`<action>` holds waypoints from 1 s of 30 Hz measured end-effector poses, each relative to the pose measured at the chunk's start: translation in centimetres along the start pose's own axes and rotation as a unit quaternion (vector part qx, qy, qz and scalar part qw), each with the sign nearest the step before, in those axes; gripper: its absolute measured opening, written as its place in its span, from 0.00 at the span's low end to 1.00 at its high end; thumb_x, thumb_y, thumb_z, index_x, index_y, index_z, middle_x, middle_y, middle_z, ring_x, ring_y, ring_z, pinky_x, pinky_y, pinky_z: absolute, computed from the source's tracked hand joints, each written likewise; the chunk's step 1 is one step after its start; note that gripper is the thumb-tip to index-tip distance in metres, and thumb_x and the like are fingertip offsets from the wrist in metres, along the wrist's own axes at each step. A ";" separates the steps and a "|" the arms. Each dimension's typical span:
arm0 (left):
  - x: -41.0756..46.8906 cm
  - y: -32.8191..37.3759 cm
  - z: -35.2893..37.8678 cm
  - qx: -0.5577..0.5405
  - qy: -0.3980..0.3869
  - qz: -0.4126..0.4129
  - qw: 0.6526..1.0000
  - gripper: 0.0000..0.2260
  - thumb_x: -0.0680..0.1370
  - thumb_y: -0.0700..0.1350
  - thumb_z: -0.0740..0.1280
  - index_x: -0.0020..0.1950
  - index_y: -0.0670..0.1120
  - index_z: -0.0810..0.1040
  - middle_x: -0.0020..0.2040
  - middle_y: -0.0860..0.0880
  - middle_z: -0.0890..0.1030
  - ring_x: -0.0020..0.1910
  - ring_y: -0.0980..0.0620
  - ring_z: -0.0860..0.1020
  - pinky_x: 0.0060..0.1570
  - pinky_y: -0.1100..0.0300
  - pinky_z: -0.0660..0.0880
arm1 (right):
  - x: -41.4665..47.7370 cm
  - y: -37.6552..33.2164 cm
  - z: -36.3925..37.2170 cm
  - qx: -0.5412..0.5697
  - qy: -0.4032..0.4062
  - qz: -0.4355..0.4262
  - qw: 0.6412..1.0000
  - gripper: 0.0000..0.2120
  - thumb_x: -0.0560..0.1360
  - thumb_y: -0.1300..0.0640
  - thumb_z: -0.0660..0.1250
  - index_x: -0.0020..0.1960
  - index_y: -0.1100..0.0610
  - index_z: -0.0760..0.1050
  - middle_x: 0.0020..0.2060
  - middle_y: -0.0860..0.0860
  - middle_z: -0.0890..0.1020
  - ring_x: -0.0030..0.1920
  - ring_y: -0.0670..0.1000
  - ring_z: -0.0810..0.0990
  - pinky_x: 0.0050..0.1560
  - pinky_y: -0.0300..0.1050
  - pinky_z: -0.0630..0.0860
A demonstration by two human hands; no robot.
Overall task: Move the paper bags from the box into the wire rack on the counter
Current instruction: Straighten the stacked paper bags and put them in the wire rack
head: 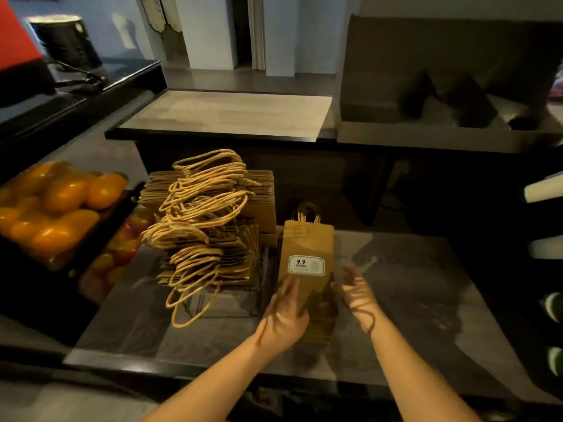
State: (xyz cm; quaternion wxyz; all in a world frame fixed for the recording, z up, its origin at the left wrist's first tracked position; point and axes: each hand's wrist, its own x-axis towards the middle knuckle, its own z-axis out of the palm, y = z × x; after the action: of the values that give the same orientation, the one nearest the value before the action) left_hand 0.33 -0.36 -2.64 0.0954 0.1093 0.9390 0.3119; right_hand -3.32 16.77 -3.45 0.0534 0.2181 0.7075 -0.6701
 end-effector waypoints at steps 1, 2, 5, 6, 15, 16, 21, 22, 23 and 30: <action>1.1 -0.1 0.4 -0.021 -0.009 -0.055 0.998 0.32 0.79 0.52 0.62 0.78 0.53 0.50 0.78 0.51 0.53 0.75 0.50 0.59 0.73 0.56 0.59 | 0.2 0.1 0.0 0.012 0.002 0.015 1.000 0.28 0.75 0.72 0.65 0.73 0.64 0.63 0.66 0.58 0.71 0.65 0.59 0.72 0.59 0.49 0.73; 2.1 -0.2 0.6 -0.056 -0.025 -0.112 0.992 0.33 0.78 0.54 0.63 0.78 0.54 0.49 0.78 0.51 0.55 0.73 0.48 0.63 0.70 0.54 0.63 | 0.4 0.4 0.1 0.020 -0.003 0.029 0.999 0.26 0.75 0.72 0.65 0.71 0.65 0.64 0.63 0.57 0.73 0.61 0.57 0.73 0.55 0.46 0.75; 5.5 -2.4 2.7 -0.173 -0.059 -0.218 0.959 0.37 0.77 0.55 0.63 0.78 0.52 0.44 0.76 0.47 0.60 0.73 0.45 0.64 0.70 0.49 0.65 | 1.1 1.7 0.3 0.004 -0.020 0.057 0.998 0.19 0.77 0.70 0.63 0.67 0.66 0.69 0.57 0.57 0.77 0.50 0.53 0.78 0.43 0.39 0.76; 6.3 -3.0 3.2 -0.200 -0.066 -0.251 0.945 0.38 0.77 0.53 0.63 0.78 0.50 0.43 0.76 0.46 0.61 0.73 0.44 0.63 0.70 0.48 0.64 | 1.4 2.2 0.5 0.003 -0.021 0.067 0.998 0.17 0.78 0.68 0.63 0.66 0.66 0.70 0.55 0.58 0.79 0.46 0.52 0.79 0.39 0.37 0.77; 9.0 -2.4 2.4 -0.413 0.007 -0.396 0.820 0.33 0.73 0.53 0.70 0.72 0.43 0.62 0.66 0.40 0.73 0.63 0.39 0.74 0.62 0.46 0.73 | 3.5 3.0 2.1 0.047 -0.025 0.144 0.988 0.15 0.74 0.51 0.72 0.56 0.58 0.79 0.48 0.57 0.85 0.49 0.57 0.83 0.53 0.55 0.80; 8.8 -1.9 2.2 -0.425 -0.006 -0.406 0.809 0.32 0.72 0.53 0.72 0.70 0.43 0.64 0.63 0.40 0.75 0.59 0.39 0.75 0.59 0.46 0.74 | 3.4 2.9 1.9 0.067 -0.036 0.154 0.985 0.12 0.74 0.52 0.73 0.53 0.57 0.79 0.47 0.57 0.84 0.48 0.57 0.83 0.49 0.53 0.80; 8.0 -1.2 2.5 -0.463 -0.043 -0.405 0.787 0.23 0.72 0.45 0.74 0.62 0.43 0.69 0.55 0.42 0.77 0.58 0.41 0.76 0.57 0.50 0.74 | 3.0 3.5 0.5 0.096 -0.057 0.168 0.979 0.27 0.64 0.55 0.80 0.60 0.59 0.77 0.48 0.58 0.85 0.48 0.59 0.84 0.50 0.56 0.81; 7.9 -1.1 2.6 -0.459 -0.050 -0.403 0.791 0.30 0.70 0.45 0.76 0.68 0.44 0.66 0.59 0.42 0.76 0.59 0.40 0.75 0.59 0.48 0.73 | 2.8 3.6 0.0 0.096 -0.063 0.170 0.979 0.32 0.60 0.55 0.82 0.62 0.60 0.76 0.48 0.58 0.85 0.49 0.59 0.84 0.53 0.59 0.80; 7.7 -0.9 2.5 -0.453 -0.052 -0.393 0.798 0.38 0.68 0.45 0.78 0.72 0.45 0.61 0.63 0.41 0.75 0.61 0.40 0.74 0.61 0.45 0.73 | 2.6 3.7 -0.6 0.096 -0.070 0.173 0.978 0.36 0.58 0.55 0.82 0.63 0.61 0.76 0.49 0.59 0.85 0.49 0.60 0.84 0.54 0.60 0.80; 5.8 0.4 2.1 -0.447 -0.081 -0.276 0.847 0.44 0.71 0.34 0.73 0.77 0.51 0.47 0.65 0.46 0.74 0.64 0.45 0.73 0.61 0.48 0.73 | 1.0 3.7 -2.9 0.151 -0.098 0.135 0.974 0.41 0.55 0.68 0.81 0.65 0.59 0.70 0.52 0.60 0.84 0.51 0.61 0.83 0.44 0.54 0.81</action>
State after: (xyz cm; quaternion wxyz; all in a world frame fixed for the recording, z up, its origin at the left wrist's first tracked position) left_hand -4.60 2.66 -4.68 0.2916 -0.1844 0.6786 0.6484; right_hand -2.21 19.83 -6.94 0.1795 0.2504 0.5535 -0.7738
